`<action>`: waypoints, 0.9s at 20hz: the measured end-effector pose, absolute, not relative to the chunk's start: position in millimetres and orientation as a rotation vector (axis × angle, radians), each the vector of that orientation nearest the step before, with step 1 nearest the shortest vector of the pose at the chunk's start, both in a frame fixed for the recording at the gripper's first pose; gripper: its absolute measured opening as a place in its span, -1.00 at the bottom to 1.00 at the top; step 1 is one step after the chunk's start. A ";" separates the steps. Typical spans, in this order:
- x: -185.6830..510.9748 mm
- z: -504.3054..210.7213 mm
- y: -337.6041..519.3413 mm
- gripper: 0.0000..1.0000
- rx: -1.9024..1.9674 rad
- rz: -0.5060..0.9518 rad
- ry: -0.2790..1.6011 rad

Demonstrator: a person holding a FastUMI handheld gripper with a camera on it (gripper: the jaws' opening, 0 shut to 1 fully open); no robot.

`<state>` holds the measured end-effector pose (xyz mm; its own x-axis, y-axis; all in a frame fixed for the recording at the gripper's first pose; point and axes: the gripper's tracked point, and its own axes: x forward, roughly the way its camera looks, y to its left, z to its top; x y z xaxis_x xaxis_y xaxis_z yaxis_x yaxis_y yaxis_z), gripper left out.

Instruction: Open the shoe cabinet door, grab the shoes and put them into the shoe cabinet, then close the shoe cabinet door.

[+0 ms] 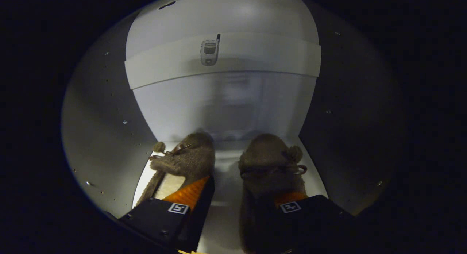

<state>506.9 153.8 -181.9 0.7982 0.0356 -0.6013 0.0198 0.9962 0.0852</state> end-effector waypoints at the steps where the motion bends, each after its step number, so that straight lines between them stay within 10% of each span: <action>1: 501.7 -180.2 155.8 0.55 0.095 0.016 0.649; 8: 461.5 -152.0 164.1 0.97 0.135 0.078 0.568; 18: 350.2 -34.2 173.3 0.97 0.006 0.080 0.133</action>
<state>350.2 173.3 -34.2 0.9880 0.0800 -0.1319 -0.0792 0.9968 0.0113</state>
